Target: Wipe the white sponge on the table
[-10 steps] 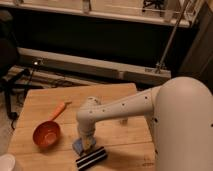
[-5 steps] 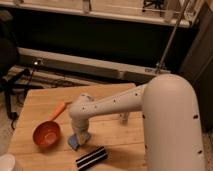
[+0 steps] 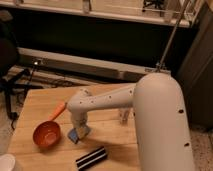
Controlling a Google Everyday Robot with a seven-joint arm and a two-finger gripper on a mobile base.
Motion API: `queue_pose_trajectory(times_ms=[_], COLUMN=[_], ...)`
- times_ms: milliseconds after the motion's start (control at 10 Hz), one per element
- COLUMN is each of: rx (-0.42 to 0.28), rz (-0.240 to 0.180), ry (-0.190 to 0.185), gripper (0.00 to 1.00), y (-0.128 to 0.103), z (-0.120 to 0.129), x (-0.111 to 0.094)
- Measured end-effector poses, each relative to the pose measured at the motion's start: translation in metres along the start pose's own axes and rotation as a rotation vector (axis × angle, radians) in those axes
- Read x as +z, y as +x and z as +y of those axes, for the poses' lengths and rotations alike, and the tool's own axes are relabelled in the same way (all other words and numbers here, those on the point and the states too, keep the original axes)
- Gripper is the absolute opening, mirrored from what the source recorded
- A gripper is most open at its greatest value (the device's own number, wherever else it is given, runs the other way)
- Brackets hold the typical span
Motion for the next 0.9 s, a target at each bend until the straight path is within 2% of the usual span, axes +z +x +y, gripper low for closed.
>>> queue_pose_trajectory(times_ms=[300, 600, 900], rx=[0.037, 0.070, 0.104], rz=[0.021, 0.045, 0.066], ry=[0.009, 0.043, 0.063], gripper=[0.31, 0.31, 0.31], y=[0.026, 0.051, 0.070], z=[-0.029, -0.054, -0.060], x=[0.007, -0.002, -0.011])
